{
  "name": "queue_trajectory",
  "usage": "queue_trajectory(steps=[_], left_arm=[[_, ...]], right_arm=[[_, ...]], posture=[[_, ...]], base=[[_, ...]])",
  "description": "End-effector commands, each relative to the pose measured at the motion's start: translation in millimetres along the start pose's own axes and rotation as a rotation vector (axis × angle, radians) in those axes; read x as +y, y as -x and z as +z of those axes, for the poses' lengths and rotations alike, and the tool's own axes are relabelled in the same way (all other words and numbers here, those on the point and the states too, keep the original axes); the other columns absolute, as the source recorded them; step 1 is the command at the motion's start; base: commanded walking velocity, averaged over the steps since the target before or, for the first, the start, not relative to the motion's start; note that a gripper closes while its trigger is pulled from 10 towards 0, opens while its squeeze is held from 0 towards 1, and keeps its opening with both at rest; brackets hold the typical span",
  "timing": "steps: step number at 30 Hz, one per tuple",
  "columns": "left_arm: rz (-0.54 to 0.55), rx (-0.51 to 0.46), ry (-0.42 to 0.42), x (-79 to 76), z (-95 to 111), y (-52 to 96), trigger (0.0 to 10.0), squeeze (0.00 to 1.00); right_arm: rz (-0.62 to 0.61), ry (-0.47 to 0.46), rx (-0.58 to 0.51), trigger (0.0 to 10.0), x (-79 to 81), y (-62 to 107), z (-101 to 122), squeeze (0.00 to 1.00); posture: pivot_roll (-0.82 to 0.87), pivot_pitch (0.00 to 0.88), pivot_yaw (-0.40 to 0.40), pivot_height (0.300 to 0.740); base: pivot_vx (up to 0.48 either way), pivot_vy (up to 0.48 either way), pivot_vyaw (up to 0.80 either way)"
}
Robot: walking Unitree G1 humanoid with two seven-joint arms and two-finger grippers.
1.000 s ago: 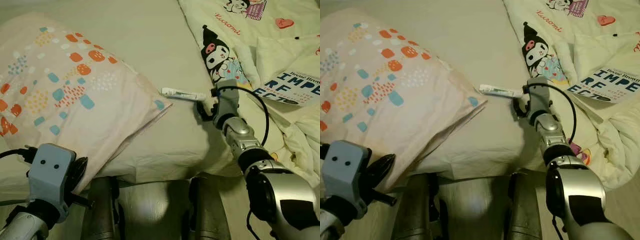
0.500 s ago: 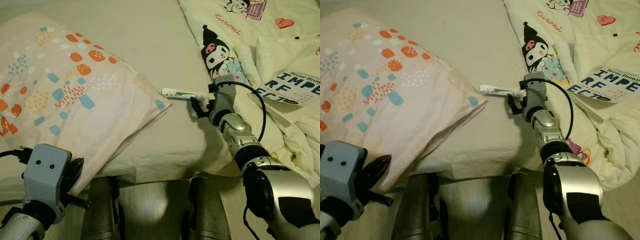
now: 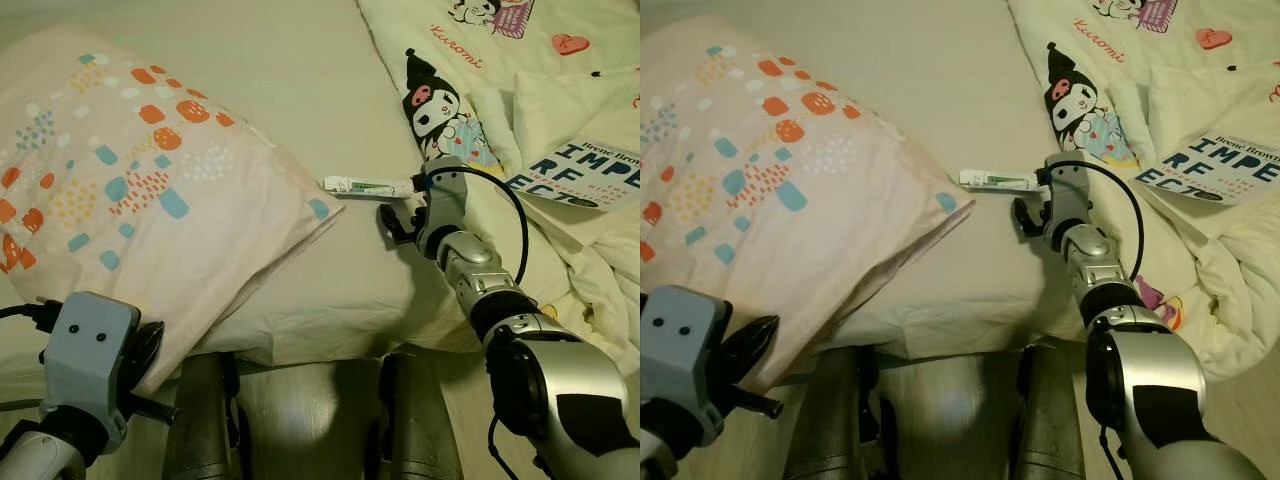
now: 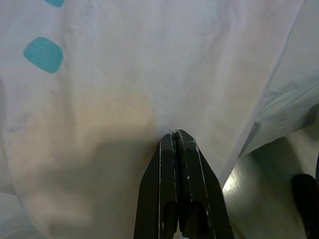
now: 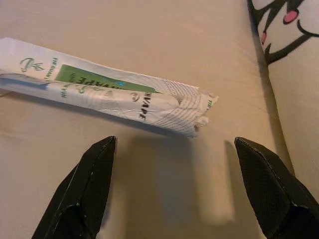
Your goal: Clean up the room
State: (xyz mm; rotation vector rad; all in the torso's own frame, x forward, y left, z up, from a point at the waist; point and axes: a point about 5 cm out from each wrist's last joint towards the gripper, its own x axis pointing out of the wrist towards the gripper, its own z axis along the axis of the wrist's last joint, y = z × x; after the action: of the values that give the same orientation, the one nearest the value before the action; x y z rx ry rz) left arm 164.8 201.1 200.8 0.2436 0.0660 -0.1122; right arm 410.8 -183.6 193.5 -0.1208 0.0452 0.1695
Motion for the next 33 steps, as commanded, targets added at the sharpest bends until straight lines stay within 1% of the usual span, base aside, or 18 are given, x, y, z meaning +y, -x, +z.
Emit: queue_trajectory(steps=[1,7,8,11,12,13,16,17,19,20,21,26,27,29,30,31,32,33], left_arm=[[-0.008,0.013,-0.012,0.7,0.9,4.8,10.0,0.00],[-0.012,0.014,-0.008,0.7,1.0,4.3,10.0,0.00],[-0.013,0.015,-0.008,0.6,1.0,4.2,10.0,0.00],[-0.013,0.015,-0.008,0.6,1.0,4.2,10.0,0.00],[-0.013,0.016,-0.008,0.6,1.0,4.2,10.0,0.00],[-0.013,0.017,-0.008,0.6,1.0,4.1,10.0,0.00],[-0.013,0.019,-0.008,0.7,0.8,4.4,10.0,0.00],[-0.015,0.021,-0.006,0.7,0.5,4.4,10.0,0.00],[-0.020,0.022,-0.003,0.5,0.2,4.3,10.0,0.00],[-0.020,0.022,-0.003,0.5,0.2,4.3,10.0,0.00],[-0.029,0.021,0.002,-0.2,-0.2,2.8,10.0,0.00],[-0.029,0.021,0.002,-0.2,-0.2,2.8,10.0,0.00],[-0.033,0.019,0.003,-0.4,-0.2,1.6,10.0,0.00],[-0.033,0.019,0.003,-0.4,-0.2,1.6,10.0,0.00],[-0.040,0.016,0.005,-1.2,0.1,0.5,10.0,0.00],[-0.040,0.016,0.005,-1.2,0.1,0.5,10.0,0.00],[-0.047,0.015,0.005,-1.7,0.2,-0.3,10.0,0.00],[-0.047,0.015,0.005,-1.7,0.2,-0.3,10.0,0.00]], right_arm=[[-0.012,-0.028,0.054,10.0,-2.7,4.5,-16.6,0.00],[-0.014,-0.061,0.024,10.0,-3.4,3.2,-10.4,0.00],[-0.015,-0.061,0.019,9.2,-3.2,2.9,-9.1,0.00],[-0.015,-0.061,0.019,9.2,-3.2,2.9,-9.1,0.00],[-0.019,-0.060,0.015,5.6,-3.3,2.6,-8.0,0.00],[-0.023,-0.060,0.011,2.9,-3.5,2.4,-7.1,0.00],[-0.015,-0.059,0.009,3.2,-2.0,1.9,-6.5,0.00],[0.022,-0.042,0.011,4.6,3.5,1.0,-6.8,0.00],[0.078,-0.017,0.022,4.4,11.6,0.1,-8.6,0.00],[0.078,-0.017,0.022,4.4,11.6,0.1,-8.6,0.00],[0.244,0.029,0.059,6.9,34.0,-0.6,-15.7,0.00],[0.244,0.029,0.059,6.9,34.0,-0.6,-15.7,0.00],[0.319,0.049,0.075,8.7,44.1,-0.3,-18.8,0.00],[0.319,0.049,0.075,8.7,44.1,-0.3,-18.8,0.00],[0.378,0.057,0.078,3.8,52.6,-0.4,-19.1,0.00],[0.378,0.057,0.078,3.8,52.6,-0.4,-19.1,0.00],[0.407,0.062,0.068,1.4,57.8,-1.1,-16.9,0.00],[0.407,0.062,0.068,1.4,57.8,-1.1,-16.9,0.00]], posture=[[0.35,0.457,0.027,0.563],[0.35,0.458,0.031,0.563],[0.35,0.458,0.031,0.563],[0.35,0.458,0.031,0.563],[0.35,0.458,0.031,0.563],[0.35,0.459,0.032,0.563],[0.35,0.460,0.031,0.563],[0.35,0.460,0.030,0.563],[0.34,0.458,0.030,0.563],[0.34,0.458,0.030,0.563],[0.33,0.455,0.031,0.563],[0.33,0.455,0.031,0.563],[0.33,0.456,0.031,0.563],[0.33,0.456,0.031,0.563],[0.33,0.456,0.032,0.563],[0.33,0.456,0.032,0.563],[0.33,0.453,0.037,0.563],[0.33,0.453,0.037,0.563]], base=[[0.000,0.000,0.00],[0.000,0.000,0.00],[0.000,0.000,0.00],[0.000,0.000,0.00],[0.000,0.000,0.00],[0.000,0.000,0.00],[0.000,0.000,0.00],[0.000,0.000,0.00],[0.000,0.000,0.00],[0.000,0.000,0.00],[0.000,0.000,0.00],[0.000,0.000,0.00],[0.000,0.000,0.00],[0.000,0.000,0.00],[0.000,0.000,0.00],[0.000,0.000,0.00],[0.000,0.000,0.00],[0.000,0.000,0.00]])
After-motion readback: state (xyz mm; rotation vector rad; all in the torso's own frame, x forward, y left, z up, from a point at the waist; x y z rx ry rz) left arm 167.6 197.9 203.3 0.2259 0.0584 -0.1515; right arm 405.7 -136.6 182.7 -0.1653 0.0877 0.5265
